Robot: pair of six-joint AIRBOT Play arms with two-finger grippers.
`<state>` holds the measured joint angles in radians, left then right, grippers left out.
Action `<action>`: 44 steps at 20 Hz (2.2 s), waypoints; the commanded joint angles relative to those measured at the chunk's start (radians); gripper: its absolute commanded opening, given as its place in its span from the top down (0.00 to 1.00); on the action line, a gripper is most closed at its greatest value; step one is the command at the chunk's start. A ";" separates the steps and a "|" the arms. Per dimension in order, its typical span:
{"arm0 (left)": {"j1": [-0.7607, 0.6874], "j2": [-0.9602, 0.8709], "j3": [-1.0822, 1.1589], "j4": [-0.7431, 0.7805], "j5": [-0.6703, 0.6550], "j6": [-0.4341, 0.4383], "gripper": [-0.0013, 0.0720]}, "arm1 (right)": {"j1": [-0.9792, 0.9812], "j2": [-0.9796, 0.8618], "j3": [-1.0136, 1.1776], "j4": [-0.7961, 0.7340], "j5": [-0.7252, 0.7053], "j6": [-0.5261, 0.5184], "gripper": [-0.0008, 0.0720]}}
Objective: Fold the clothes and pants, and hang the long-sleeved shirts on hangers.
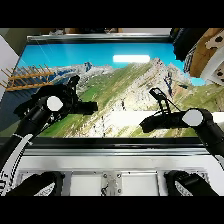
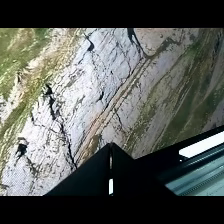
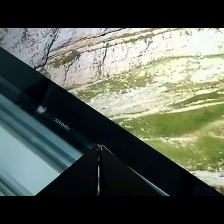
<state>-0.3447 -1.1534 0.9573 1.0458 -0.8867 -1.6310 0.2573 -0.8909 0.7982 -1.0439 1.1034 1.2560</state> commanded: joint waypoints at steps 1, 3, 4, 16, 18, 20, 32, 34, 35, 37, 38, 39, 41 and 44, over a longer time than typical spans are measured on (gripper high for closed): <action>0.000 -0.001 0.000 0.000 0.000 0.000 0.97 | 0.000 -0.001 0.000 0.000 0.000 0.000 0.96; 0.000 0.000 0.000 0.000 0.000 0.000 0.97 | 0.000 -0.001 0.000 0.000 0.000 0.000 0.96; 0.000 -0.001 0.000 0.000 0.000 0.000 0.97 | 0.000 -0.001 0.000 0.000 0.000 0.000 0.96; 0.128 -0.003 0.100 0.386 0.002 -0.015 0.04 | 0.000 -0.001 0.000 0.000 0.000 0.000 0.96; 0.214 -0.041 0.135 0.602 -0.034 -0.069 0.04 | 0.000 -0.001 0.000 0.000 0.000 0.000 0.96; 0.295 -0.106 0.148 0.713 -0.049 -0.068 0.04 | 0.000 -0.001 0.000 0.000 0.000 0.000 0.96; 0.409 -0.441 0.147 0.761 -0.052 -0.071 0.27 | 0.000 -0.001 0.000 0.000 0.000 0.000 0.96; 0.409 -0.422 0.148 0.759 -0.053 -0.071 0.93 | 0.000 -0.001 0.000 0.000 0.000 0.000 0.96; 0.407 -0.396 0.148 0.752 -0.052 -0.071 0.97 | 0.000 -0.001 0.000 0.000 0.000 0.000 0.96; 0.381 -0.304 0.158 0.721 -0.037 -0.071 0.97 | 0.000 -0.001 0.000 0.000 0.000 0.000 0.96; 0.354 -0.249 0.177 0.694 -0.038 -0.070 0.97 | 0.000 -0.001 0.000 0.002 0.000 0.000 0.96; 0.319 -0.197 0.201 0.658 -0.050 -0.067 0.97 | 0.000 -0.001 0.000 0.005 0.000 0.000 0.96; 0.217 -0.101 0.252 0.580 -0.073 -0.066 0.97 | 0.000 -0.001 0.000 0.042 0.000 0.001 0.96; 0.010 -0.018 0.296 0.526 -0.039 -0.068 0.97 | 0.000 0.000 0.001 0.168 -0.002 -0.028 0.96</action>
<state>-0.1776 -1.2591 1.2098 1.6463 -0.9459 -1.7012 0.2573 -0.8909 0.7982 -0.9703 1.1038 1.2556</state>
